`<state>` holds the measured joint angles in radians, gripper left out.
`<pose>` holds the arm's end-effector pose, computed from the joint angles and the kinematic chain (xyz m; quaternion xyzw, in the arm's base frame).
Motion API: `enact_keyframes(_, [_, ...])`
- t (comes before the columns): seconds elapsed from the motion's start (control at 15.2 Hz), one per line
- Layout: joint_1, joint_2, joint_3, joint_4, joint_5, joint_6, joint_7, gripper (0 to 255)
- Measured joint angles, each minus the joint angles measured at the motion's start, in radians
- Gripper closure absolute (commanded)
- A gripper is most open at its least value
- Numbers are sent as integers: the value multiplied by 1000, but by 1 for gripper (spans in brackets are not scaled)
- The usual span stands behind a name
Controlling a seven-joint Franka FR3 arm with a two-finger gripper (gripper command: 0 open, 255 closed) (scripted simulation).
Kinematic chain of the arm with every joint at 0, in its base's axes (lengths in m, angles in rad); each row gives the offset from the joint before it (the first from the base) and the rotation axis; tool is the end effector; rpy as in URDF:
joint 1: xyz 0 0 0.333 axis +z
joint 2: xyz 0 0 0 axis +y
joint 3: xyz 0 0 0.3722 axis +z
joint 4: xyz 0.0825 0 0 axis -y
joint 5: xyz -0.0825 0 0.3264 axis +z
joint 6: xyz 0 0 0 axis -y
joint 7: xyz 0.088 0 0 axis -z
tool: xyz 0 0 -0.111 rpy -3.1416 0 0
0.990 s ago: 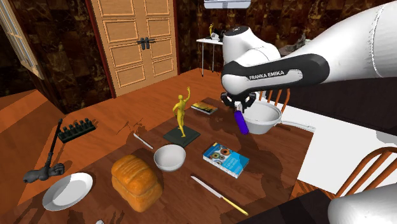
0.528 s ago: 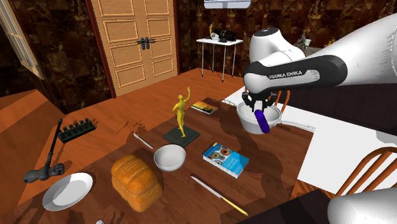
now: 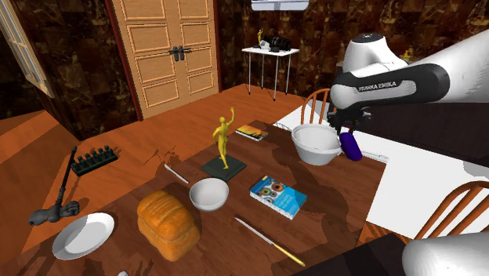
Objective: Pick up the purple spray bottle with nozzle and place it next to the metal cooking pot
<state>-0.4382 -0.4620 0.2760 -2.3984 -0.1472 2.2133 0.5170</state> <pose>0.3592 -0.0444 0.5743 0.9374 -0.2991 0.1462 0.1017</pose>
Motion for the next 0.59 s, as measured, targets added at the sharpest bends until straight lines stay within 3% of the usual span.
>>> enact_keyframes(0.59, [-73, 34, -182, 7, -22, 62, -230, 255])
